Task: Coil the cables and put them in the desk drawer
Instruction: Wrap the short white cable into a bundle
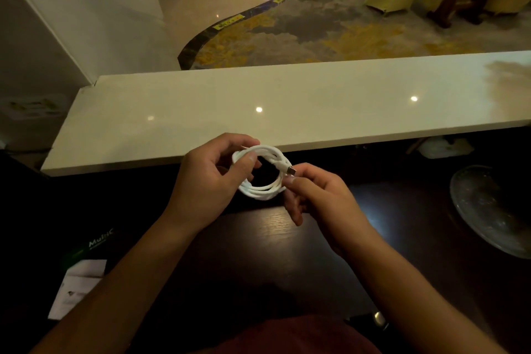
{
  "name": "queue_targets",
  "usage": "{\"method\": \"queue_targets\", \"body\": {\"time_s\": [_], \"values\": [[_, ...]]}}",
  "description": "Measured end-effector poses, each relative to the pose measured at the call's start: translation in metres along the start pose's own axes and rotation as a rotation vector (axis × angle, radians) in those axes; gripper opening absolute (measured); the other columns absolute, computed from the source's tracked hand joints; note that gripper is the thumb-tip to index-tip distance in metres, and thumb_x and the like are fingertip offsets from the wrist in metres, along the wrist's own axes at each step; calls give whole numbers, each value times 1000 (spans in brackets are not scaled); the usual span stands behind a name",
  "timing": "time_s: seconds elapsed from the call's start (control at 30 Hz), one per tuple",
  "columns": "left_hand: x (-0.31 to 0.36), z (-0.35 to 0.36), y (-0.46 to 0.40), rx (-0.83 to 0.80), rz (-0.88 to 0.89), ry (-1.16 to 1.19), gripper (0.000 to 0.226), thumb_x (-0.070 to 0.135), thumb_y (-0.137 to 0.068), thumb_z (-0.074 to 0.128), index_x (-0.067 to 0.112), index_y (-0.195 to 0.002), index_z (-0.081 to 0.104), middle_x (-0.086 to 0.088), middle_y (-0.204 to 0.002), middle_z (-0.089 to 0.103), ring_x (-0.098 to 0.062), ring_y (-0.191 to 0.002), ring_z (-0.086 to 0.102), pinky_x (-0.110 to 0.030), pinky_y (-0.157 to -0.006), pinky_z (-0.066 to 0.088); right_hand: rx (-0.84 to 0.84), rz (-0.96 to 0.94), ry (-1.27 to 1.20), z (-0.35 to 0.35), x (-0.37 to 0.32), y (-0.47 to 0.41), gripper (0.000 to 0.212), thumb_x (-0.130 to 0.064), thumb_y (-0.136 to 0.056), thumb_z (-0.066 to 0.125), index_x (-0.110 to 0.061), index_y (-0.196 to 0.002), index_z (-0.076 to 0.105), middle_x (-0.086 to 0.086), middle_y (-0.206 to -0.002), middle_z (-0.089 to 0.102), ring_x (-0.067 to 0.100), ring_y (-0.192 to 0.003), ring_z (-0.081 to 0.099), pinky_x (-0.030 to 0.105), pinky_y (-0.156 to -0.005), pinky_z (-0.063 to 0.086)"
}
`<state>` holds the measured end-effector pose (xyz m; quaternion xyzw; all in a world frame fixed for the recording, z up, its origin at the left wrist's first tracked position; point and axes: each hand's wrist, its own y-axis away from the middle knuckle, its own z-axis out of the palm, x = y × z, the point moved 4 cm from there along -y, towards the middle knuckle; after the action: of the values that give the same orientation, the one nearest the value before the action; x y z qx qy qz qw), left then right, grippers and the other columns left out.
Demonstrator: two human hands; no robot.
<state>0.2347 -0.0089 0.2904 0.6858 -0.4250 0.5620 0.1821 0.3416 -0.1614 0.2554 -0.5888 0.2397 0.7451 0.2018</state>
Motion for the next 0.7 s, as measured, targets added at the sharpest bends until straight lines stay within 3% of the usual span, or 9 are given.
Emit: {"method": "queue_targets", "body": {"time_s": [0.13, 0.23, 0.33, 0.5, 0.6, 0.7], "values": [[-15, 0, 19, -54, -64, -61, 14, 16, -96, 67, 22, -106, 74, 7, -82, 75, -4, -74, 71, -17, -65, 51, 71, 33, -13, -2, 20, 12, 24, -22, -91, 68, 3, -91, 66, 5, -54, 48, 16, -45, 39, 29, -49, 36], [-26, 1, 38, -58, -164, -11, 13, 15, -96, 66, 22, -104, 73, 0, -77, 75, -8, -62, 68, -21, -52, 49, 79, 85, -42, 0, 36, 22, 24, -28, -89, 69, -5, -95, 71, 2, -56, 49, 16, -49, 41, 29, -51, 37], [-35, 4, 59, -3, -250, 37, 13, 13, -96, 66, 19, -104, 73, -5, -77, 75, -18, -54, 66, -31, -44, 50, 66, 142, -65, 3, 51, 33, 23, -23, -91, 70, -5, -106, 72, 2, -70, 61, 16, -64, 52, 30, -59, 43], [-47, 6, 96, 122, -337, 34, 15, 11, -96, 65, 23, -103, 71, -5, -78, 76, -15, -56, 68, -31, -42, 51, -46, 164, 126, 7, 69, 42, 23, -18, -93, 70, -17, -116, 71, 0, -95, 75, 10, -83, 66, 34, -70, 49], [-53, 1, 123, 165, -402, 7, 14, 11, -96, 65, 19, -107, 70, -4, -79, 76, -17, -57, 69, -30, -44, 53, -144, 234, 49, 20, 85, 47, 25, -12, -91, 72, -16, -116, 68, 4, -80, 72, 16, -72, 65, 34, -67, 50], [-70, -8, 155, 216, -509, -1, 16, 11, -96, 66, 21, -107, 70, -5, -81, 76, -23, -56, 69, -32, -46, 55, -164, 313, -23, 36, 111, 54, 26, -4, -89, 72, -10, -113, 63, 5, -69, 68, 14, -61, 64, 23, -58, 53]]}}
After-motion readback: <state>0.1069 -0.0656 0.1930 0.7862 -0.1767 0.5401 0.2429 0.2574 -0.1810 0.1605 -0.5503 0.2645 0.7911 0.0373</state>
